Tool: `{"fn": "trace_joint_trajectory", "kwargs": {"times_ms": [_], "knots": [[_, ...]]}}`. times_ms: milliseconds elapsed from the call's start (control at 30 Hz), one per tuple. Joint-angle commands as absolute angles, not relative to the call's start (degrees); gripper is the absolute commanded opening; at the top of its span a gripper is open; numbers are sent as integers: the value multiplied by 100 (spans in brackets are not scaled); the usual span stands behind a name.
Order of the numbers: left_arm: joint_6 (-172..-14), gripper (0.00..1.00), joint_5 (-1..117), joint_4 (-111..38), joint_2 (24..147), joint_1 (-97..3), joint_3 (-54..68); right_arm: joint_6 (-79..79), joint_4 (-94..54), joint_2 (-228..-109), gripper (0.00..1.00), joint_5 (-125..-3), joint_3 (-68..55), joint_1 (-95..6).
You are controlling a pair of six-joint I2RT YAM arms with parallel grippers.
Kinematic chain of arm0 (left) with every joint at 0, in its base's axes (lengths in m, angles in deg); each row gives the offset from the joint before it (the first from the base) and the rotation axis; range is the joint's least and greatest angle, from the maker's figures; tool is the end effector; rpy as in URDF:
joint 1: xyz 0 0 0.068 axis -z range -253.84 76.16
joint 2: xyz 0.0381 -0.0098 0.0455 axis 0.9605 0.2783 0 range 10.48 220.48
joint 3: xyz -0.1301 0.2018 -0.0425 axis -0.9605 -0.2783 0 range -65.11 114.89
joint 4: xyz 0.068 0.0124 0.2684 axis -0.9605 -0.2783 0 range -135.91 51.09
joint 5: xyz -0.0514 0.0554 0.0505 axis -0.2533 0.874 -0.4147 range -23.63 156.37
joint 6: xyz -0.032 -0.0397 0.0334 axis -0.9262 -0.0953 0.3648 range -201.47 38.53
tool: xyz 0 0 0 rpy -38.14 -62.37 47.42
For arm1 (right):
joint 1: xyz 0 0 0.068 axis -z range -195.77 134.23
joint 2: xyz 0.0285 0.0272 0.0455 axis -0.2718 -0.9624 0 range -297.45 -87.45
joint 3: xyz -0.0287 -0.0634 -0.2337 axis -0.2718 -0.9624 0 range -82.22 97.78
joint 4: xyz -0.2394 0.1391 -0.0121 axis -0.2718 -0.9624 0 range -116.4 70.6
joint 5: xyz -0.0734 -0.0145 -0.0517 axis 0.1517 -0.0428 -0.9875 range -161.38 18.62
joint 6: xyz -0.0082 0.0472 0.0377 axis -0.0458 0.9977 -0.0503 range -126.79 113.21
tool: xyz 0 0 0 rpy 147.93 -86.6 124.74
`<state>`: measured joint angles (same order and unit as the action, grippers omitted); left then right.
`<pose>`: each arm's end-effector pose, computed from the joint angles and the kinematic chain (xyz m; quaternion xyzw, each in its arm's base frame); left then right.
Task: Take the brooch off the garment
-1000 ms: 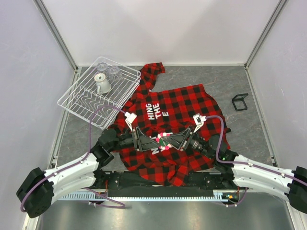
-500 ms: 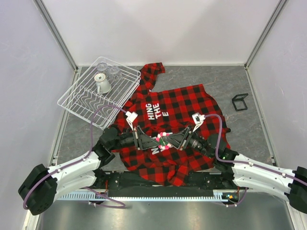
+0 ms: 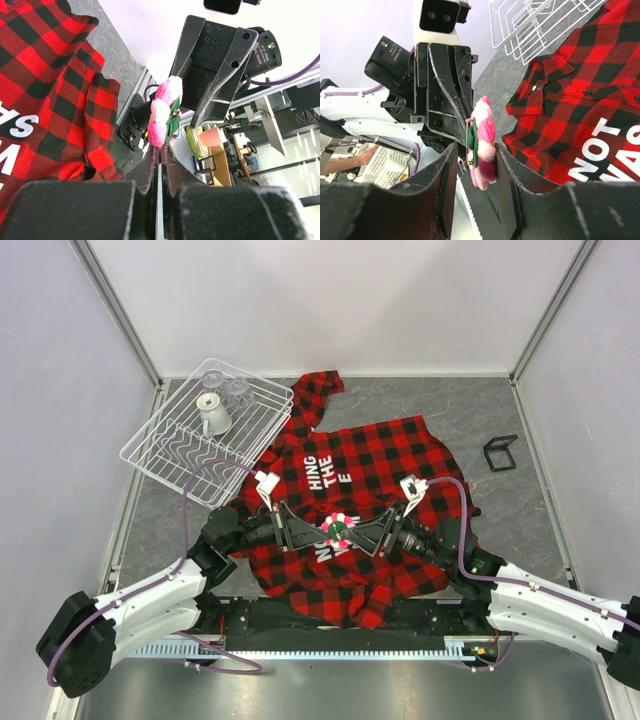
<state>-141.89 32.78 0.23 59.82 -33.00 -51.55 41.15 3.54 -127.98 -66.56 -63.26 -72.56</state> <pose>0.1550 -0.1675 0.1933 0.0954 0.6830 -0.6642 0.2886 0.1211 0.1920 0.2280 -0.0839 0.6936 0.5841 0.4132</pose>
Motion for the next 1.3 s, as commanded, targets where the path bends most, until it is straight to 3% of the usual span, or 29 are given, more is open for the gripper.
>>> {"fn": "trace_joint_trajectory", "kwargs": {"times_ms": [0,533,633,700,800,833,867,967,1267], "knots": [[-14088,2,3147,178,5934,-3350,-5175,3988,328,-12709,41,-6532,-6052,-7263],[-14141,2,2937,345,5996,-3376,-5211,3680,-67,-12559,33,-6796,-5876,-7202],[-14150,2,2893,354,6013,-3376,-5202,3592,-190,-12638,24,-6769,-5770,-7184],[-14150,2,2893,354,6022,-3376,-5167,3540,-252,-12700,3,-6787,-5700,-7176],[-14080,2,2919,-134,6101,-3385,-4940,3259,-628,-12744,0,-6927,-5551,-7176],[-13966,8,2980,-373,6119,-3394,-4860,3154,-848,-12752,0,-7276,-5463,-7176],[-13922,27,3137,-593,6110,-3394,-4789,3048,-1102,-12779,0,-7453,-5228,-7176],[-13667,57,3515,-1200,5918,-3411,-4683,2433,-2121,-12962,0,-8296,-4675,-7158],[-12217,66,4703,-3748,4889,-3446,-4112,2036,-4828,-14340,0,-11888,-3284,-6816]]}}
